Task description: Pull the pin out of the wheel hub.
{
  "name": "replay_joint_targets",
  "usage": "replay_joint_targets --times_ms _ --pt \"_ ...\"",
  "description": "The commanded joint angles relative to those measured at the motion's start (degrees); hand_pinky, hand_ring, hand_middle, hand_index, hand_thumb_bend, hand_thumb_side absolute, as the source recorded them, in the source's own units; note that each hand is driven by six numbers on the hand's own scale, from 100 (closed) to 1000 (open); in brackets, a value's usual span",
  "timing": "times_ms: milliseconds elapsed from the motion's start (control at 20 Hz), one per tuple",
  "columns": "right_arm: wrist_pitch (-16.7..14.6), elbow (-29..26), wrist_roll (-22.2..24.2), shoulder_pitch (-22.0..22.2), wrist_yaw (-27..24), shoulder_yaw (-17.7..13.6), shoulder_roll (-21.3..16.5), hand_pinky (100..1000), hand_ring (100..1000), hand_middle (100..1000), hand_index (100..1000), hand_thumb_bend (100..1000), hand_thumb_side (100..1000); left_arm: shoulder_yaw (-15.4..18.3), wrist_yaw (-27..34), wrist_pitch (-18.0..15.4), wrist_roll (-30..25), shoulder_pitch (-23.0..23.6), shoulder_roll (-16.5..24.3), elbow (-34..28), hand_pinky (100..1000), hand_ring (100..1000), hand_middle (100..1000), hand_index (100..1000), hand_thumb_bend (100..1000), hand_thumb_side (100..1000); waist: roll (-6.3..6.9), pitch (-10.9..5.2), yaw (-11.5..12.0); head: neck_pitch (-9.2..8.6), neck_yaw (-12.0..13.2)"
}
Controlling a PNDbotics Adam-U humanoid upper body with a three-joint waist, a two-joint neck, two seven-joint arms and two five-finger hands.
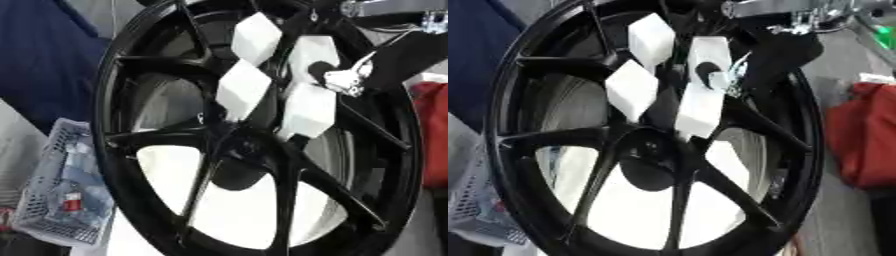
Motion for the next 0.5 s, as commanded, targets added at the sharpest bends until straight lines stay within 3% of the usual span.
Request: replay_joint_targets --times_ms 50,500 --pt "1.1 -0.7 0.8 -0.4 0.6 -0.5 -0.9 851 871 854 974 100 506 0.0 -0.3 0.2 -0.2 -0.3 0.5 -1.2 980 530 677 815 203 986 0.36 -0.91 0.0 -0.68 0.0" --pt "2.2 -0.7 1.1 0.4 1.2 -0.7 -1.1 841 843 832 965 100 464 -0.1 -0.5 0.3 -0.3 -0.4 0.4 -1.2 980 530 677 815 203 987 0.27 -0.6 0.0 -0.92 -0.1"
